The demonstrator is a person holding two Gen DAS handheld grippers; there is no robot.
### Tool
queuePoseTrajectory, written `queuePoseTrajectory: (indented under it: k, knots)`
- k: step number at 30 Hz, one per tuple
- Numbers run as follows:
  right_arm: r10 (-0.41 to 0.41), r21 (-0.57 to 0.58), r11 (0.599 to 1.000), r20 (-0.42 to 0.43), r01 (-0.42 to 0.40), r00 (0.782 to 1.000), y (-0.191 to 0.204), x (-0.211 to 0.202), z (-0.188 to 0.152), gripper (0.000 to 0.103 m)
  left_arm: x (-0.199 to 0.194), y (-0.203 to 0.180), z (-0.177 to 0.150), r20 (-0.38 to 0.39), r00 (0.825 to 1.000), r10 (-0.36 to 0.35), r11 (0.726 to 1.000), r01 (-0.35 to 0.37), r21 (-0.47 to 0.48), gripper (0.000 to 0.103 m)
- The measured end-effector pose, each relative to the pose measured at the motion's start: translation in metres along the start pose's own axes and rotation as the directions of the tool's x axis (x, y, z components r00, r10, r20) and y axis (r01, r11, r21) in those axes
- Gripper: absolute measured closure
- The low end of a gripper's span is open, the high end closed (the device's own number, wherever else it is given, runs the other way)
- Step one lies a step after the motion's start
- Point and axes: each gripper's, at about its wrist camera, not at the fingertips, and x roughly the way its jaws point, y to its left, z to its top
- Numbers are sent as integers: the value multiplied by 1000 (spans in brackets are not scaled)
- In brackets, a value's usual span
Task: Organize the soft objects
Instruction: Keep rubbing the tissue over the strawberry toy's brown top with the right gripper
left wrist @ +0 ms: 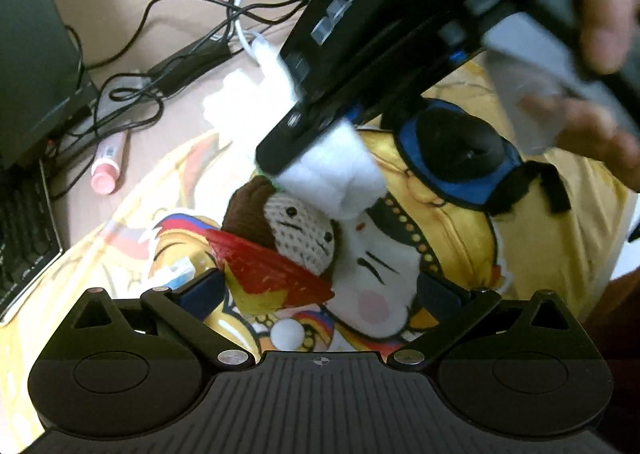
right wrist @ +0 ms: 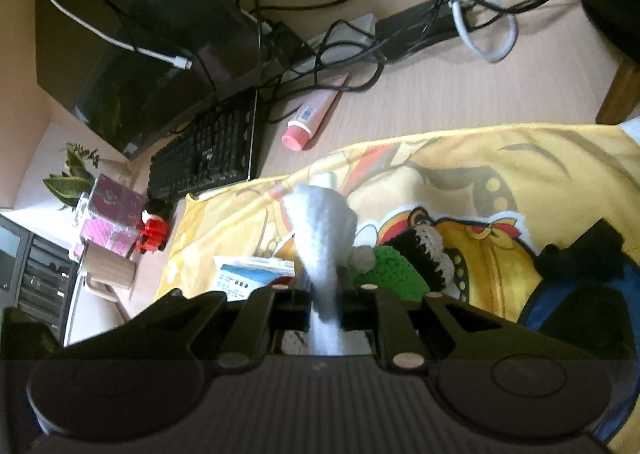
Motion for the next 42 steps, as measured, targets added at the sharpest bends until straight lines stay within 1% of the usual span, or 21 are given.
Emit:
queuePoseTrajectory:
  k: [3, 5, 7, 11, 12, 13, 16, 19, 20, 23, 25, 26, 28, 30, 31, 32, 34, 37, 39, 40, 42]
  knots:
    - [39, 3, 999, 28, -39, 999, 4, -12, 0, 88, 5, 9, 2, 1, 1000, -31, 998, 31, -48, 0]
    - [59, -14, 998, 21, -58, 998, 9, -10, -1, 91, 8, 12, 3, -1, 999, -38, 997, 38, -64, 0]
    - [38, -22, 999, -4, -39, 999, 9, -2, -4, 91, 10, 13, 4, -8, 999, -38, 997, 37, -61, 0]
    - [-10, 31, 999, -9, 10, 1000, -10, 1, -7, 92, 13, 15, 4, -18, 999, -47, 997, 46, -58, 0]
    - [-25, 41, 999, -4, 25, 1000, -16, -2, -6, 92, 15, 15, 4, -22, 999, -43, 998, 42, -52, 0]
    - [-63, 36, 997, 2, 63, 998, -21, -4, -6, 92, 17, 15, 3, -29, 999, -39, 998, 38, -44, 0]
    - [-203, -6, 979, 16, 203, 979, -33, -9, -6, 92, 23, 17, 0, -50, 997, -54, 998, 52, -44, 0]
    - [-278, -26, 960, 29, 279, 960, -41, -14, -9, 92, 19, 20, -4, -49, 996, -73, 996, 70, -53, 0]
    - [-294, -28, 955, 32, 294, 955, -43, -16, -10, 92, 14, 19, -4, -41, 997, -63, 997, 61, -42, 0]
    - [-277, -13, 961, 37, 277, 960, -40, -22, -11, 92, -4, 17, -5, 10, 999, -36, 999, 36, 14, 0]
    - [-225, 0, 974, 38, 225, 974, -32, -25, -10, 92, -12, 13, -4, 43, 998, -36, 997, 33, 70, 0]
    - [-180, 10, 984, 40, 180, 983, -26, -27, -9, 92, -12, 11, -4, 48, 998, -31, 995, 26, 101, 0]
    - [-26, 39, 999, 37, 25, 999, -14, -29, -5, 92, -1, 10, -1, 33, 999, 3, 989, -8, 146, 0]
    - [96, 64, 993, 19, -97, 995, -3, -21, -2, 92, 11, 11, 4, 20, 998, 54, 985, -57, 163, 0]
    - [128, 65, 990, 6, -128, 992, 1, -16, -1, 92, 16, 12, 7, 16, 997, 80, 982, -81, 168, 0]
    - [108, 47, 993, -10, -107, 994, 5, -8, -1, 92, 19, 15, 10, 10, 996, 90, 981, -90, 170, 0]
    - [44, 27, 999, -28, -43, 999, 4, 2, -3, 92, 18, 22, 13, 15, 997, 79, 983, -80, 167, 0]
    - [-17, 75, 997, -41, 20, 999, -18, 5, -8, 92, 16, 32, 12, 26, 998, 48, 986, -52, 160, 0]
    - [-66, 102, 992, -51, 71, 997, -33, 7, -11, 92, 22, 37, 13, 10, 999, 32, 988, -33, 151, 0]
    - [-84, 110, 990, -57, 90, 995, -38, 9, -12, 92, 27, 40, 15, -3, 1000, 29, 988, -28, 150, 0]
    - [-86, 119, 988, -73, 95, 994, -45, 14, -14, 91, 37, 44, 18, -20, 1000, 18, 988, -15, 151, 0]
